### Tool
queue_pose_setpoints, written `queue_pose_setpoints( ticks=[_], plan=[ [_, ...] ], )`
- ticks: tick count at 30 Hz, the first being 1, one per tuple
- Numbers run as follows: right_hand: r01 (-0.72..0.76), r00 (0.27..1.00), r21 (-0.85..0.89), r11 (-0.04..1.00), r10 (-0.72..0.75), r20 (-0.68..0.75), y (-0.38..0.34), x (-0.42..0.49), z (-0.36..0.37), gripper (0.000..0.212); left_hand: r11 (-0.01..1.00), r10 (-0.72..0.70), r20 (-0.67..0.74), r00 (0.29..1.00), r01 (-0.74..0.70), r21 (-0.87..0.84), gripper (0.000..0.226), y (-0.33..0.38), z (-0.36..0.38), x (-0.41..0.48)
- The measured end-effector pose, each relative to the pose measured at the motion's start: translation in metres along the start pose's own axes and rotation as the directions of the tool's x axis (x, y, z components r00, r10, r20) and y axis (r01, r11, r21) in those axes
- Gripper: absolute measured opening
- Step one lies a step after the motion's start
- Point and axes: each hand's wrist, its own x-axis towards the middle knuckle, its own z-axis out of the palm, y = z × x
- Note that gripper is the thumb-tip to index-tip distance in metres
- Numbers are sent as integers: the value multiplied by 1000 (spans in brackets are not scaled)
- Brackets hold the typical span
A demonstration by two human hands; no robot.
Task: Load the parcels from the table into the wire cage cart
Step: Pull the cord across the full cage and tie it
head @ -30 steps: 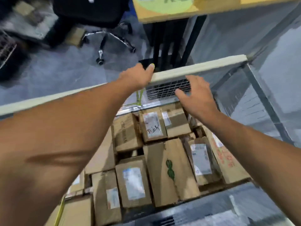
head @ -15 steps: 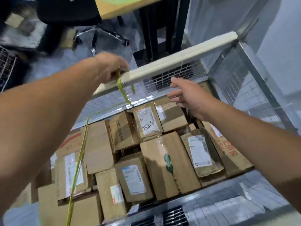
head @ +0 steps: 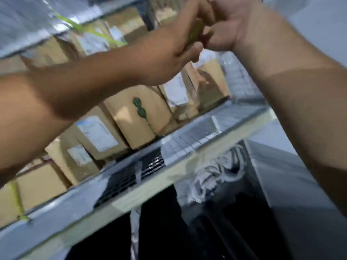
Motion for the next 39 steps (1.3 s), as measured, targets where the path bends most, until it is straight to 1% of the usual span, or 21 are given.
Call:
queue_pose_setpoints(
  ticks=[1,2,3,4,5,6,8,9,12,13,15,17,18,19,23,25,27,28,32,35,39],
  plan=[
    [-40,992,-1,999,40,-118,16,-7,-11,30,997,-38,-20,999,36,-61,40,-5,19,2],
    [-74,962,-5,997,70,-266,35,-8,-25,26,986,-110,-33,993,105,-129,42,-11,40,4],
    [-109,923,-74,991,73,-378,55,-12,-37,20,967,-192,-16,981,186,-176,42,-19,60,6],
    [-152,899,-179,972,61,-434,77,-16,-48,22,946,-266,34,963,268,-185,40,-27,79,8],
    [-231,909,-344,910,76,-410,94,-26,-52,29,935,-312,112,944,326,-143,37,-36,97,10],
    [-304,927,-535,789,115,-356,110,-36,-55,35,937,-322,191,927,341,-78,33,-47,116,9],
    [-354,934,-813,462,213,-286,128,-57,-61,53,936,-352,282,893,345,76,29,-69,149,1],
    [-328,940,-875,355,218,-264,129,-64,-63,60,921,-388,291,875,358,153,27,-78,163,-4],
    [-205,977,-968,146,89,-193,122,-66,-77,68,877,-416,275,867,302,373,21,-99,204,-5],
    [-174,981,-982,67,103,-167,116,-65,-84,68,871,-413,261,873,294,394,21,-104,214,0],
    [-114,972,-993,-20,205,-116,105,-71,-97,69,861,-424,233,875,310,403,23,-113,226,15],
    [-95,960,-990,-109,251,-120,99,-80,-111,70,847,-436,224,872,313,429,24,-122,235,28],
    [-96,961,-987,-126,245,-124,99,-84,-116,70,838,-441,230,868,307,450,22,-125,239,32],
    [-90,970,-990,-110,216,-112,101,-86,-118,69,831,-442,232,866,298,470,20,-126,242,34],
    [-69,997,-997,41,-21,-70,111,-89,-129,60,813,-404,166,900,270,516,17,-125,255,26],
    [-66,998,-996,57,-17,-67,113,-93,-136,57,810,-398,110,911,293,508,19,-122,261,23],
    [-53,998,-997,61,49,-50,116,-101,-140,62,789,-396,61,916,305,533,21,-119,266,22],
    [-47,998,-996,76,41,-44,117,-104,-141,65,781,-394,46,918,308,544,22,-117,270,22],
    [-64,991,-989,132,-108,-79,122,-104,-135,69,803,-358,-25,933,321,503,21,-107,282,27],
    [-48,976,-986,163,-202,-80,127,-102,-135,64,833,-294,-16,956,265,486,26,-107,288,38],
    [-54,958,-989,141,-273,-92,131,-103,-138,57,819,-243,48,969,178,545,34,-113,292,38]
  ],
)
